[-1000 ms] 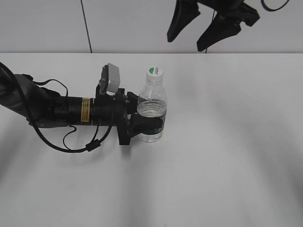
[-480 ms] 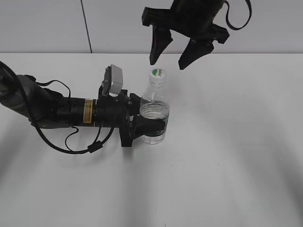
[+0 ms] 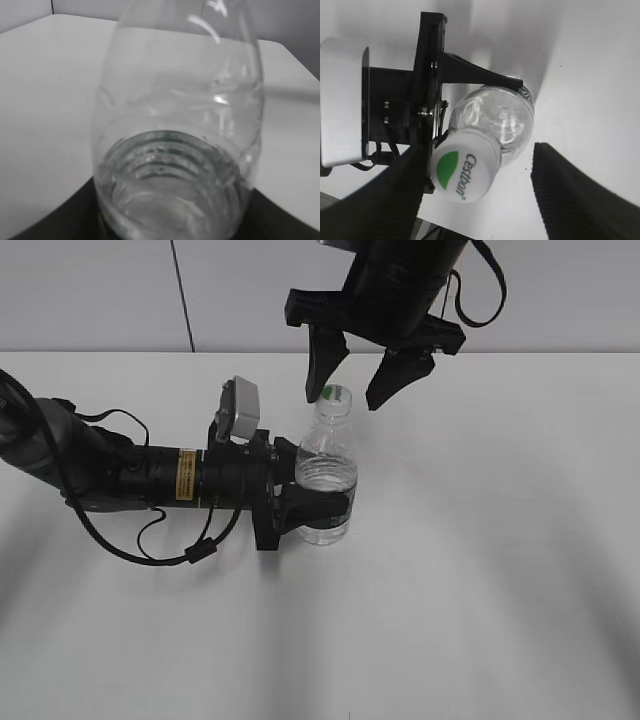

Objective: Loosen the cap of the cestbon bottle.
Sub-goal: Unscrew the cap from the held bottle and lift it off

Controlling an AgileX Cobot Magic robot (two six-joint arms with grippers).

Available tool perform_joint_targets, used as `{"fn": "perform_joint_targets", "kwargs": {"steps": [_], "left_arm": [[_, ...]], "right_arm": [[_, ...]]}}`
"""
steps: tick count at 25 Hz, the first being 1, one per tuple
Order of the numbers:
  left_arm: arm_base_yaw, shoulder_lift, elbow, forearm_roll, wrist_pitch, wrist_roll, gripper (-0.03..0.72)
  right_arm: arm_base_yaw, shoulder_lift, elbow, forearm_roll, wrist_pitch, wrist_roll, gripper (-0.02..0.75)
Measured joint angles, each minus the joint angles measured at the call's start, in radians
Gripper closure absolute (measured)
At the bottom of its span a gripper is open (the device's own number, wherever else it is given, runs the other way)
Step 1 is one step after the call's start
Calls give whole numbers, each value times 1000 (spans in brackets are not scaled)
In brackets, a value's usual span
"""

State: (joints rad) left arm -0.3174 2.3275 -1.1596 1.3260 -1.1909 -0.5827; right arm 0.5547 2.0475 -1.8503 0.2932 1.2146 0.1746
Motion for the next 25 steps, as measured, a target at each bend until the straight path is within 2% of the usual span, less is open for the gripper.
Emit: {"fn": "perform_joint_targets", "kwargs": {"steps": [3, 7, 10, 25], "left_arm": [[0, 0, 0, 0, 0, 0, 307], [0, 0, 0, 0, 1, 0, 307], [-1, 0, 0, 0, 1, 0, 307], [-1, 0, 0, 0, 0, 0, 307]], "right_arm": [[1, 0, 0, -5, 1, 0, 237], [1, 0, 0, -4, 1, 0, 309], [1, 0, 0, -2, 1, 0, 337], [29, 7, -1, -46, -8, 0, 344]]}}
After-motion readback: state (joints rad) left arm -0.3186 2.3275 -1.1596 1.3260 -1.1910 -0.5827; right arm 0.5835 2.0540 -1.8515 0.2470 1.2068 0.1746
